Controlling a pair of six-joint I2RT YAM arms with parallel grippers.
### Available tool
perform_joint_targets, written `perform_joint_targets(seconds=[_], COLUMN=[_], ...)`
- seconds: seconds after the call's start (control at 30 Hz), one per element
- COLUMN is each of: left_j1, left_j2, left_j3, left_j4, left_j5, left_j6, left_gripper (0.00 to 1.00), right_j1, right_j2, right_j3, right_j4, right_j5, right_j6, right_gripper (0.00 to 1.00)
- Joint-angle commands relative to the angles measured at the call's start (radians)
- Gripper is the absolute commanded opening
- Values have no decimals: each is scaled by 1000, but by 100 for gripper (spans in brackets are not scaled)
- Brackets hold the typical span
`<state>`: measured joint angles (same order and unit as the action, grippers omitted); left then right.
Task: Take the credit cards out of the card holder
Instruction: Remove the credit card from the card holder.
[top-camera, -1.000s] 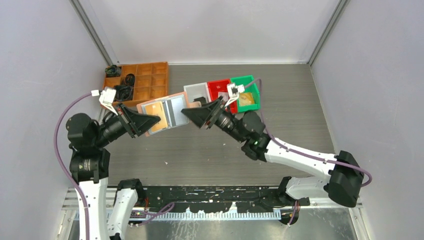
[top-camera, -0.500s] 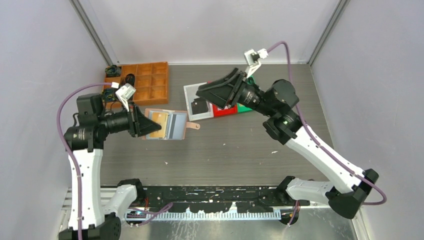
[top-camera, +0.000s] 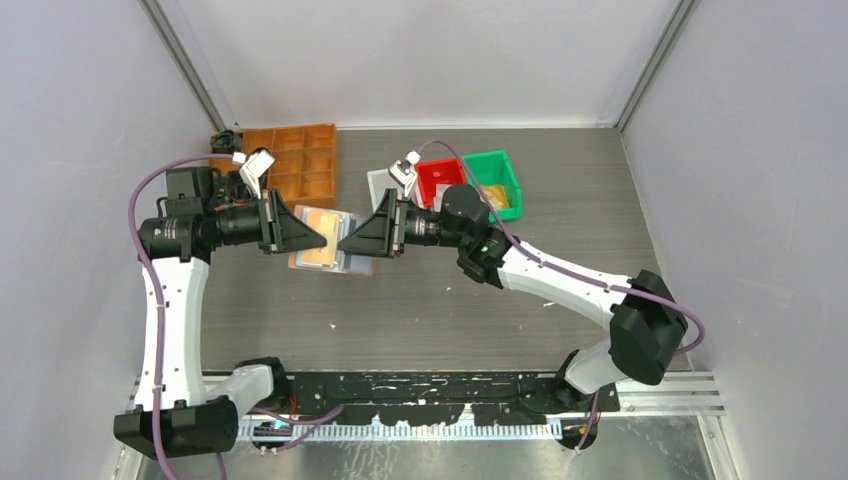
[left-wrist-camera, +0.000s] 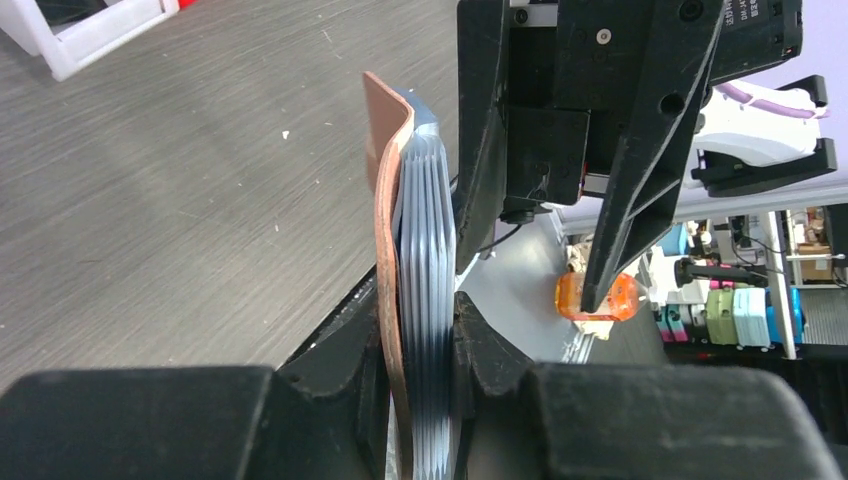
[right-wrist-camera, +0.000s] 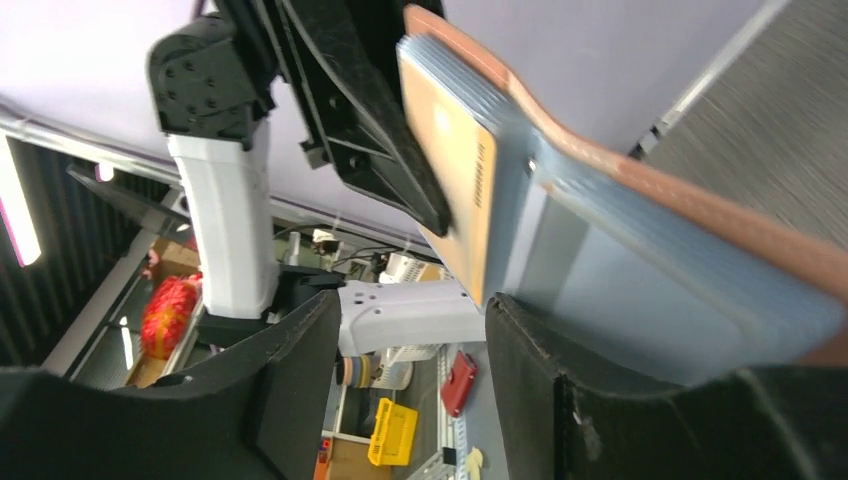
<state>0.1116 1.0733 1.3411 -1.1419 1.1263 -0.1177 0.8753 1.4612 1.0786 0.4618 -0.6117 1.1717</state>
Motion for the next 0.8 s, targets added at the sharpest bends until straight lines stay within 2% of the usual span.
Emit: perform_joint_targets(seconds=[0.0,0.13,0.33,0.47,0.53,0.63,0.77], left_j1=[3,3,3,2,2,3,2], left_j2=[-44,-48,-86,-136,-156,-156,-140], left_j3=[20,12,-26,-92,-118,-127,-95], left_j4=[48,62,178,321,368,359,296], left_j5=[97,130,202,212,207,186,171], left_j6=[-81,-119,-238,-344,-372,-366,-322], left_gripper=[0,2,2,9,11,15,29], right_j1=[3,9,21,28,34,41,52], right_j2=[27,66,80,80,83,82,54], right_j3=[4,5,18,19,26,39,47], right_j4=[242,310,281,276,271,219,85], right_j5=[-20,-12,1,21,36,64,134], right_j6=[105,144,132,123,120,83,7], right_gripper=[59,55,52,50,46,38,30])
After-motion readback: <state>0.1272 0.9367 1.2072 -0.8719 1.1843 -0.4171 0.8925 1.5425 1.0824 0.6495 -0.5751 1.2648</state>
